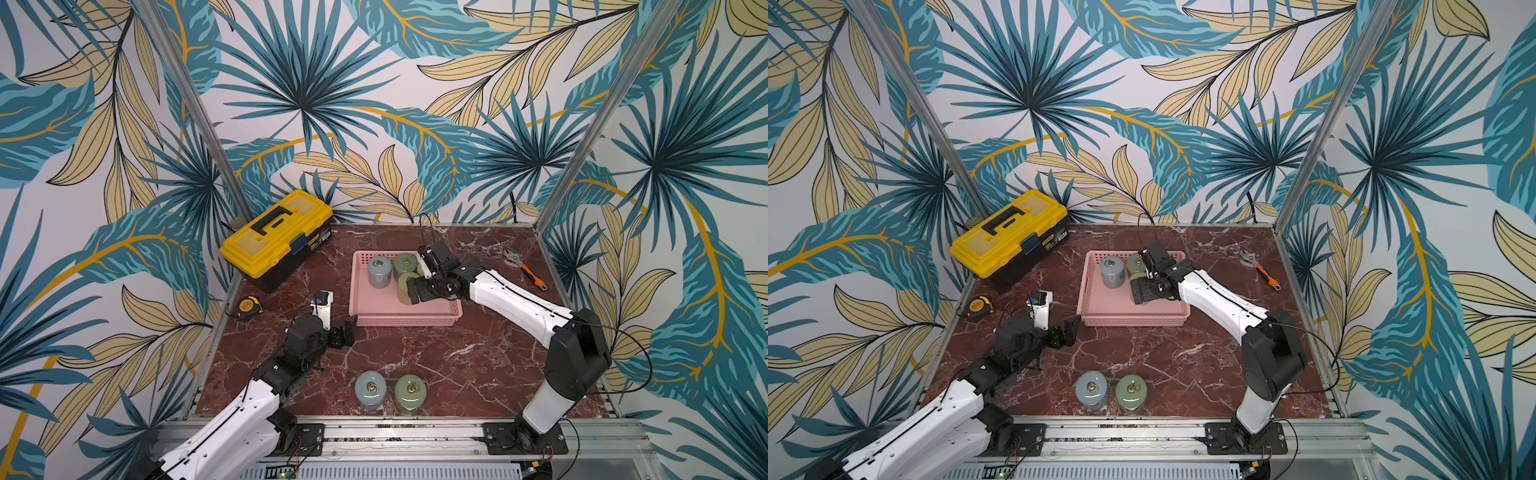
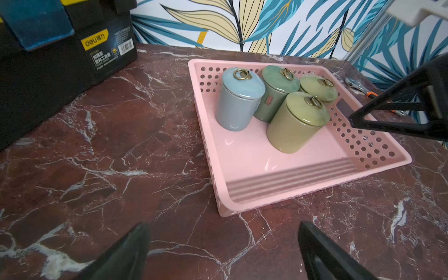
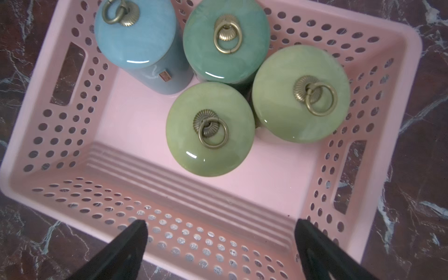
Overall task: Take the tea canister out of the basket
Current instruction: Pick up the tea canister from the basket.
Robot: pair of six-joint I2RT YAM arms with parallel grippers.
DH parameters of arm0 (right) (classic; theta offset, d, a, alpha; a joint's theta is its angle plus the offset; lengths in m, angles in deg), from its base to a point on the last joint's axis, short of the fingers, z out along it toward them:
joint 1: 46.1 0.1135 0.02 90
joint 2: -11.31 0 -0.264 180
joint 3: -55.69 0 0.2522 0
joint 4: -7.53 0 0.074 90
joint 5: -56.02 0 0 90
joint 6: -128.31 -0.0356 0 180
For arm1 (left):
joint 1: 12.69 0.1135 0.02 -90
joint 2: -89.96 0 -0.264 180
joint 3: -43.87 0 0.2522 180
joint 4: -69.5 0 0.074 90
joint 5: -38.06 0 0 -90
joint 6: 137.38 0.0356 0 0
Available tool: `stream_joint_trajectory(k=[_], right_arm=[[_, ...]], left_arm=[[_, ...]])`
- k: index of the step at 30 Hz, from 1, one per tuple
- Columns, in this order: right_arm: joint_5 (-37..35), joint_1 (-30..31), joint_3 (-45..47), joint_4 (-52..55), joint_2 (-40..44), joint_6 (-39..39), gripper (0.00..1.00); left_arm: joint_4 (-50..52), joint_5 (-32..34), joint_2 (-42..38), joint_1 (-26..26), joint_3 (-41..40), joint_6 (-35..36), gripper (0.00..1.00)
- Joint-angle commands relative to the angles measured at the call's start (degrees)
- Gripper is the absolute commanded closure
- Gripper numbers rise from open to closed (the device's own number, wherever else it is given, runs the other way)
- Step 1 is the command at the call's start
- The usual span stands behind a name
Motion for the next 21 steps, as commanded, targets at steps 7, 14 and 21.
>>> stream_joint_trajectory(k=[7,14,21], right_arm=[[0.75,-0.33,-6.47,1.81,-7.3,0.83,0.01],[0.67,-0.58,-9.39,1.83,-11.1,0.03,0.01],[0.59,-0.77,-11.46,1.81,-13.71,-0.42,0.01]], left_arm=[[-4.24,1.96,-4.0,0.31,-3.07,2.1,0.0],[-3.92,2.23,-3.85,0.28,-2.8,2.01,0.0],[-3.75,2.67,-3.83,0.32,-2.73,2.14,0.0]])
